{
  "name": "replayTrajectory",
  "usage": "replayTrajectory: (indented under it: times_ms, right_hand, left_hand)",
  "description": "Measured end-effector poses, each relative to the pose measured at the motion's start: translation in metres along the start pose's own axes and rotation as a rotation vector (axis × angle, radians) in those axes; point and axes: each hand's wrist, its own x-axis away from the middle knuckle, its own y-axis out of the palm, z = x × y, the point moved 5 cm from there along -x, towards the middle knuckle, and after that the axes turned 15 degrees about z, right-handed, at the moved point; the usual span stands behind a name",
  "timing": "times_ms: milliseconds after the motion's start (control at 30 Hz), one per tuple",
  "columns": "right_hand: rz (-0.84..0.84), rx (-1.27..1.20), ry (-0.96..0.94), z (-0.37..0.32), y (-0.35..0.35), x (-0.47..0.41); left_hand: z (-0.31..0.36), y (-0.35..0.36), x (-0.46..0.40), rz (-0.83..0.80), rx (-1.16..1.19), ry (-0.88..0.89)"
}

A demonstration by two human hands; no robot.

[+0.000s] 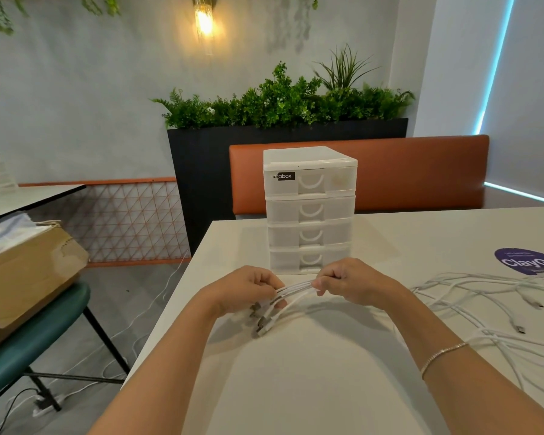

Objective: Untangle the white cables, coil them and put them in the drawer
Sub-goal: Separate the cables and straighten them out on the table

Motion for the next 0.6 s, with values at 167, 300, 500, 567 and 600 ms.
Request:
replayTrajectory:
  times_ms: [167,300,500,567,600]
  right_hand:
    - [0.008,-0.016,-0.001,-0.002,0.002,-0.002]
    - [0.023,-0.073,0.0,-0.005,0.005,-0.002]
    - [-0.083,-0.109,0.105,0.005,0.0,0.004]
    - [-0.196,0.043,0.178,0.024,-0.007,0.01]
    - [-0.244,0.083,0.233,0.036,-0.014,0.013]
  left_hand:
    - [0.013,0.01,-0.004,0.143,-0.191,0.128]
    - [0.03,0.04,-0.006,0.117,-0.195,0.196]
    - [0.022,0.029,-0.014,0.153,-0.284,0.272]
    - [0.01,0.014,-0.017,0.208,-0.314,0.256]
    - [0.004,0.007,-0.018,0.233,-0.328,0.245]
